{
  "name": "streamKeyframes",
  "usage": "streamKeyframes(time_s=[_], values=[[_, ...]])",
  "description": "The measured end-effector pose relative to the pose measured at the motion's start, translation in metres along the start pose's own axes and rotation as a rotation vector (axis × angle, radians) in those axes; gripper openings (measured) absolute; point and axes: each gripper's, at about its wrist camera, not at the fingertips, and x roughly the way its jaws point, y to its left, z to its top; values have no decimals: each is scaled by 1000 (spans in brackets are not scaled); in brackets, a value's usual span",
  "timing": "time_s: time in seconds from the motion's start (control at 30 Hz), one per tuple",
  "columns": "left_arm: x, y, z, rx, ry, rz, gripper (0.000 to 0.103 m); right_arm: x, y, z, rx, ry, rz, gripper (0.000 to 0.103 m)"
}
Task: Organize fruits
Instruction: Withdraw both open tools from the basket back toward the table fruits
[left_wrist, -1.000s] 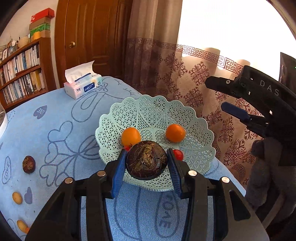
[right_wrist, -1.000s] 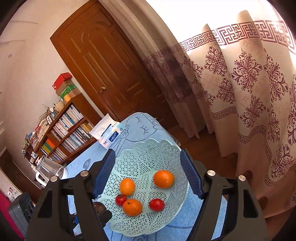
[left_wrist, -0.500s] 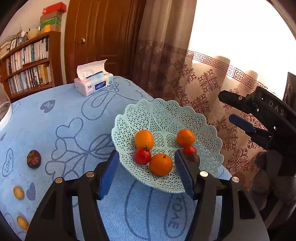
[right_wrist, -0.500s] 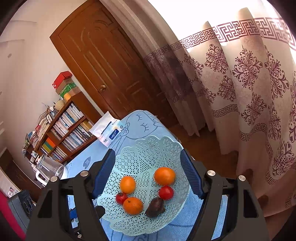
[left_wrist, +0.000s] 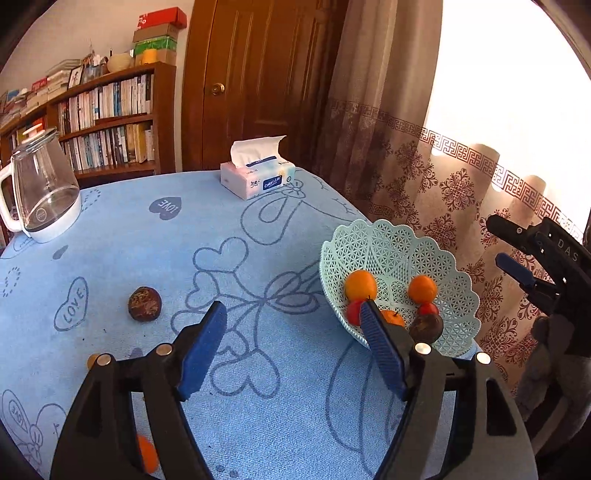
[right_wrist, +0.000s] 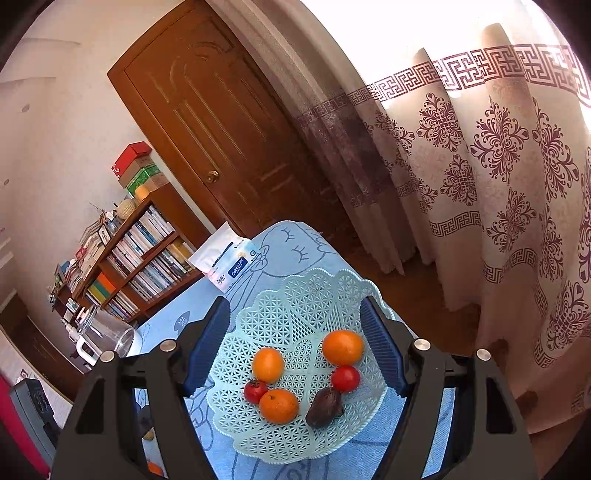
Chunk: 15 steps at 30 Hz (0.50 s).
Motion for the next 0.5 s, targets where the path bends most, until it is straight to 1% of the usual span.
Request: streamKeyframes(time_s=[0.27,0.5], values=[[-31,48,6,-78,-44,84,74,-3,10,-4,-17,1,20,75],[-54,90,-5,-137,-40,156,74,-3,23,-10,-43,14,40,75]])
